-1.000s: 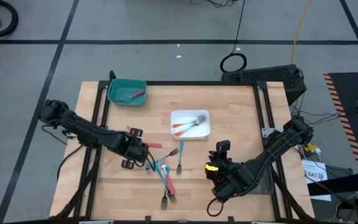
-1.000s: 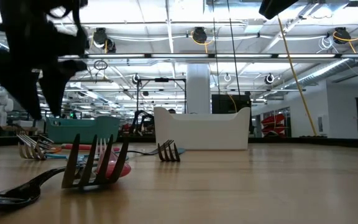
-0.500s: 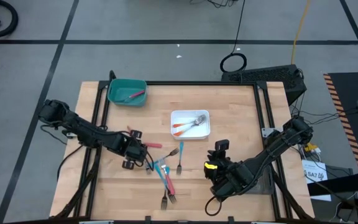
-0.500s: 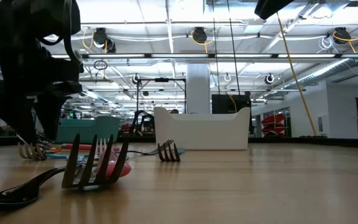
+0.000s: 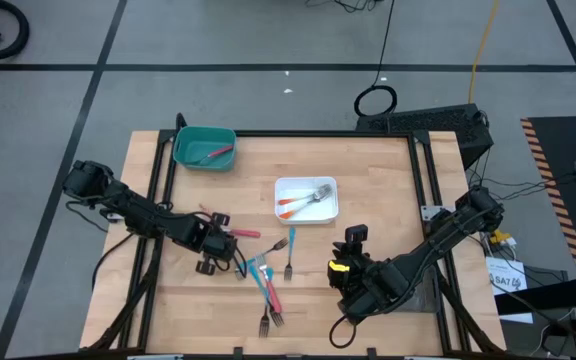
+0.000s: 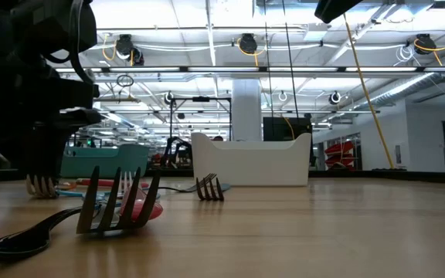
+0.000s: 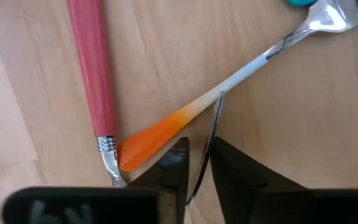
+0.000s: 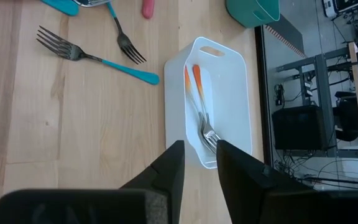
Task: Sort silverware by color (type)
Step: Put the pink fork into the blue bin
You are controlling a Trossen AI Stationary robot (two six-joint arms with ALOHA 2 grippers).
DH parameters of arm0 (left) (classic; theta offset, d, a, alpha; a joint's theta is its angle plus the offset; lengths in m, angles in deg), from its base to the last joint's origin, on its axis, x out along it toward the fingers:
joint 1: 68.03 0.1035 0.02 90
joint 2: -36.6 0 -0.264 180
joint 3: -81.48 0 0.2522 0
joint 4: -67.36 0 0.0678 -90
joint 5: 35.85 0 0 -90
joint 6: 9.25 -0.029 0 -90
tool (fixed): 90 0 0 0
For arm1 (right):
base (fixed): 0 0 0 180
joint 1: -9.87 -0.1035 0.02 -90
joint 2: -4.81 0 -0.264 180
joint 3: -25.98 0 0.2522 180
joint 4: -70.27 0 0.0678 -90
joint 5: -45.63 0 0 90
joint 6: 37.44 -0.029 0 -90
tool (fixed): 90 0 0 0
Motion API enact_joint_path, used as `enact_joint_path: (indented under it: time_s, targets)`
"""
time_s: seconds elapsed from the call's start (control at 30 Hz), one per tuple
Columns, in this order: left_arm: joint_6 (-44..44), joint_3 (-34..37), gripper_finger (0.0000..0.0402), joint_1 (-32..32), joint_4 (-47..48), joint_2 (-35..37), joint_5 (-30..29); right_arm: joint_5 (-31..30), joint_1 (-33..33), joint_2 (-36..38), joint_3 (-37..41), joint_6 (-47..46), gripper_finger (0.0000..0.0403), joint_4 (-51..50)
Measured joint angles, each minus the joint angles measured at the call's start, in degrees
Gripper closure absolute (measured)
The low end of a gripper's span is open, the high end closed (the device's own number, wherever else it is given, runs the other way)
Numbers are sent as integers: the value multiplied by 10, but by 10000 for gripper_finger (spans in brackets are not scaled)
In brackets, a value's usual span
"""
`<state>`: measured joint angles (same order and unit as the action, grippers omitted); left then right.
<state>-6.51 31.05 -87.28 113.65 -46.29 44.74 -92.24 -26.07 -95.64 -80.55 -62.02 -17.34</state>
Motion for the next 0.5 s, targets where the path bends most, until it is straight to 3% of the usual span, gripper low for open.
enact_joint_path:
  time_s: [0.17,0.5]
  targets:
    - [3,0,388,0,1,1,0,0,0,0,0,2,314,1]
    - [2,-39,392,0,8,1,-12,-2,3,0,0,4,314,4]
